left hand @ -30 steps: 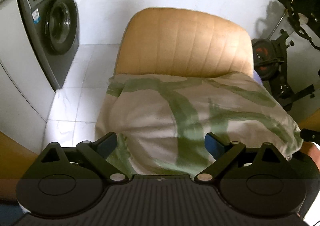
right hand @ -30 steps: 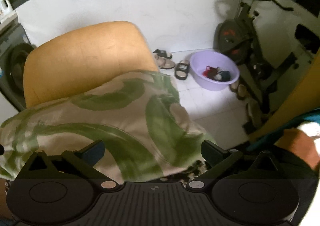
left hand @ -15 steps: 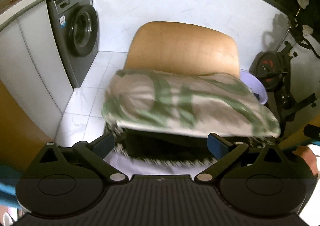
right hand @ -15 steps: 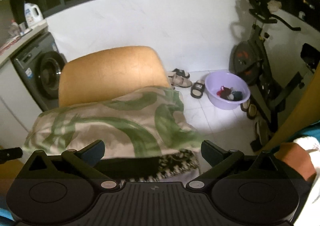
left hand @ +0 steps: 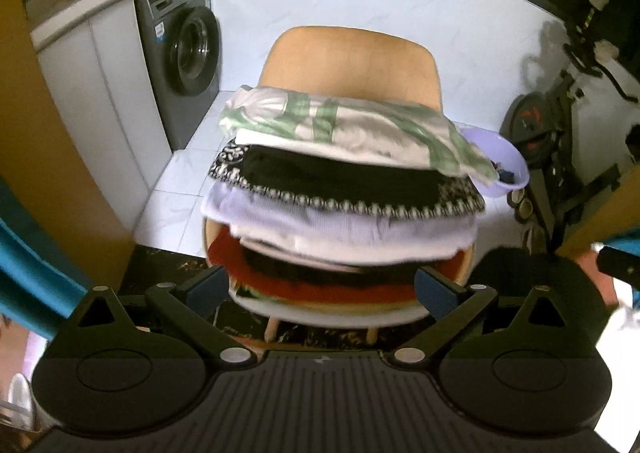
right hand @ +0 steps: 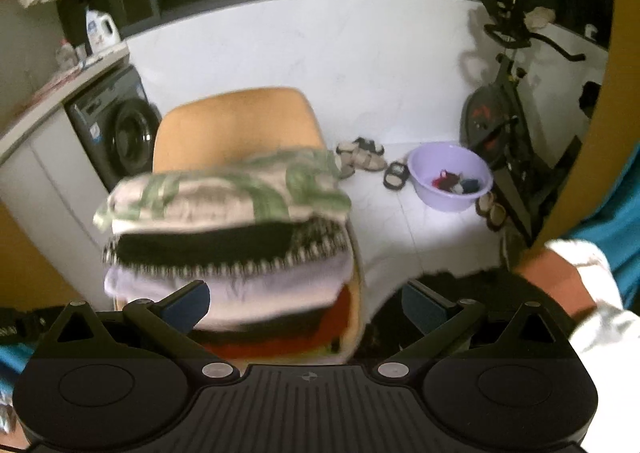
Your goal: Fold clothes
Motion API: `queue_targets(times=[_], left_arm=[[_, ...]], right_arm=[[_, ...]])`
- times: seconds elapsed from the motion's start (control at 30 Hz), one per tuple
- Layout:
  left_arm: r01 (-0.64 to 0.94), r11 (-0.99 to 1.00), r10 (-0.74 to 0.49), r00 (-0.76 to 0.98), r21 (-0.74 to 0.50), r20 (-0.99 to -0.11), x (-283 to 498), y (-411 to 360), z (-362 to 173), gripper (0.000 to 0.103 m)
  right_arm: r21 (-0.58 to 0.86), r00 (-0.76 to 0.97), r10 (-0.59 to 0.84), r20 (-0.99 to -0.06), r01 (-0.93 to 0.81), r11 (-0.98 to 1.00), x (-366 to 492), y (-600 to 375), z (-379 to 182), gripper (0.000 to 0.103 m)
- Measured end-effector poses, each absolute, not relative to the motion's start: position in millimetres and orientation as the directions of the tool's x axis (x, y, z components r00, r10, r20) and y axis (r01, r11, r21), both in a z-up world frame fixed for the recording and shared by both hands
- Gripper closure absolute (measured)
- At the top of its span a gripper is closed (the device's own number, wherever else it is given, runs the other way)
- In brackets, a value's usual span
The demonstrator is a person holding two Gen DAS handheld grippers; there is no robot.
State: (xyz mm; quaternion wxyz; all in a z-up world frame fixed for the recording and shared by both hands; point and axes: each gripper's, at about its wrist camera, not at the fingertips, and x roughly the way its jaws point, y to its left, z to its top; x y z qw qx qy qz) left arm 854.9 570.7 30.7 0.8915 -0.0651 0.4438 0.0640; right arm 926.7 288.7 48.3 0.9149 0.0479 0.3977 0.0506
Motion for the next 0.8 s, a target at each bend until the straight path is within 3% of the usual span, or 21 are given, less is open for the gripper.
queue_targets(times=[0.43,0.8], left_arm=[[-0.052,0.998,0.05,0.613,0.022,-0.789,751.3,579.1,43.9,0.002],[0.012,1.0,0.013,0.597,0.024,-0.802,700.4,610.8,37.7,0.002]], right_arm=[[0.095,0.686,-0.007,-0.728,0.112,0.989,766.9,333.3,41.8,0.001],[0.041,0.647,-0.052,-0.761,0.128,0.991,686.7,401.3,33.5,0.001]])
